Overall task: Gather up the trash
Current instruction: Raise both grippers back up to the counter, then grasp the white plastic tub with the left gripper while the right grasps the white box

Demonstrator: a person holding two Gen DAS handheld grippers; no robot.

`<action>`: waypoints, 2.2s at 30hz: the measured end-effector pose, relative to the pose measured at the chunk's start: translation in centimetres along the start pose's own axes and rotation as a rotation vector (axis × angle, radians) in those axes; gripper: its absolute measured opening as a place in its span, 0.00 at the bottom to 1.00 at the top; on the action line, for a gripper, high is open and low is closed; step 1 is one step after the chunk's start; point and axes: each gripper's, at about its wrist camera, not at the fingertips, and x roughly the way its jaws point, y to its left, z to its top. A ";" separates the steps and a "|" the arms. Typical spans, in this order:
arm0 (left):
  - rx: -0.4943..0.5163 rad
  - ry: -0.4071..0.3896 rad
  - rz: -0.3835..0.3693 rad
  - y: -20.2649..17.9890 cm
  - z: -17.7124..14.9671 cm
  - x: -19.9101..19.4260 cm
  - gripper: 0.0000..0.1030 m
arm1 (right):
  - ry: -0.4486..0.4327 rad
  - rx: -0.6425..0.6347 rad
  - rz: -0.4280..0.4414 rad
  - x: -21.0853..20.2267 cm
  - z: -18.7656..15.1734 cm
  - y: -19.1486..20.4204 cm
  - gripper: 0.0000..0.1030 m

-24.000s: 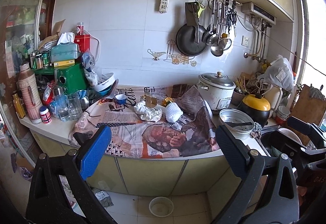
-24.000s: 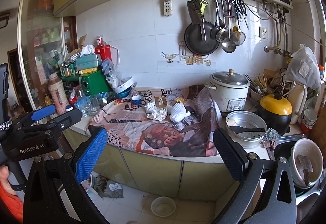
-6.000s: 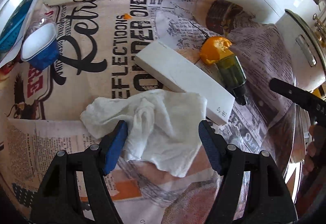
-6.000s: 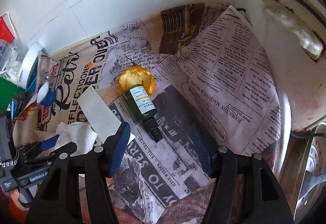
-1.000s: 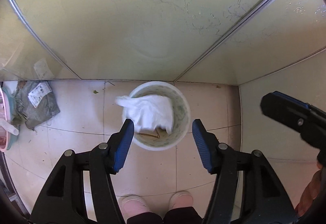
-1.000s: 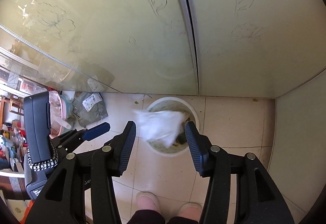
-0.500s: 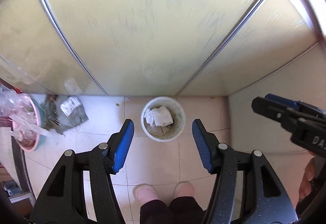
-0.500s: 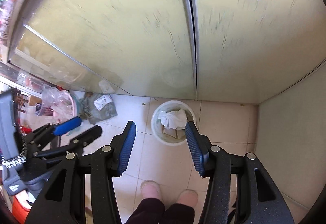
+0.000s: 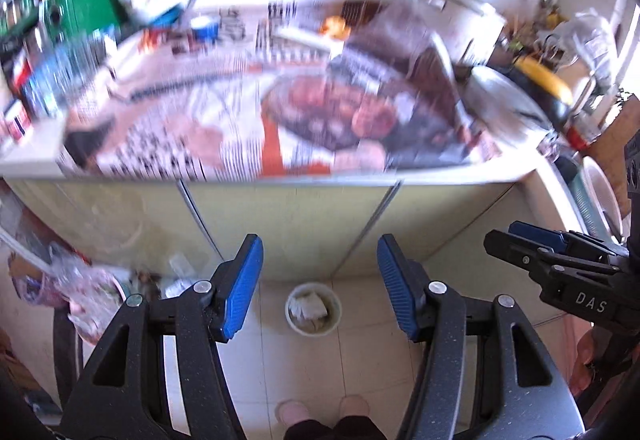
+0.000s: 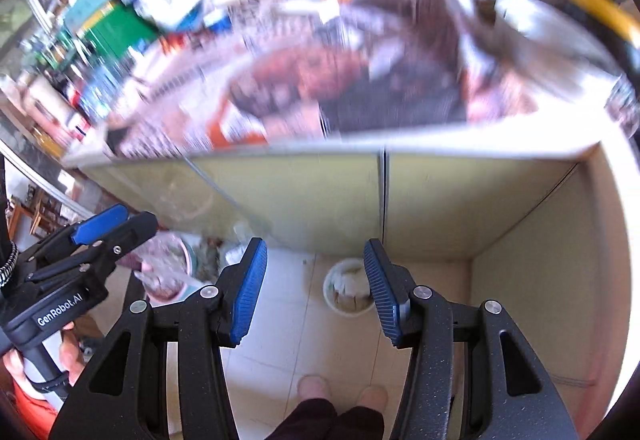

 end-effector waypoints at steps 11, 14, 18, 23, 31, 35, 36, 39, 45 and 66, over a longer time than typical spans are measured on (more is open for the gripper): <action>0.101 -0.279 -0.025 -0.2 7.1 -13.9 0.68 | -0.310 -0.093 -0.163 -12.6 3.9 6.7 0.66; 0.100 -0.306 -0.030 -0.2 8.1 -15.1 0.69 | -0.386 -0.104 -0.180 -14.3 4.8 7.8 0.78; 0.111 -0.323 -0.015 0.0 9.3 -15.6 0.71 | -0.427 -0.100 -0.147 -15.1 6.2 8.0 0.80; 0.096 -0.341 0.022 0.4 11.3 -14.3 0.71 | -0.437 -0.092 -0.078 -14.6 8.4 7.2 0.85; 0.062 -0.335 0.086 -0.1 17.5 -9.7 0.71 | -0.377 -0.141 -0.076 -10.9 13.9 4.9 0.89; 0.033 -0.324 0.123 -0.5 20.5 -7.3 0.71 | -0.383 -0.161 -0.086 -10.6 17.0 3.1 0.92; 0.017 -0.323 0.132 -0.5 21.2 -6.7 0.71 | -0.389 -0.170 -0.082 -10.6 17.8 2.7 0.95; -0.041 -0.319 0.159 0.0 22.6 -5.0 0.80 | -0.412 -0.193 -0.078 -9.8 20.1 1.5 0.96; -0.124 -0.248 0.194 1.9 24.7 -1.7 0.82 | -0.355 -0.173 -0.100 -5.6 23.3 -0.6 0.96; -0.201 -0.035 0.224 19.0 36.7 17.3 0.94 | -0.111 -0.008 -0.091 11.3 34.5 -0.4 0.95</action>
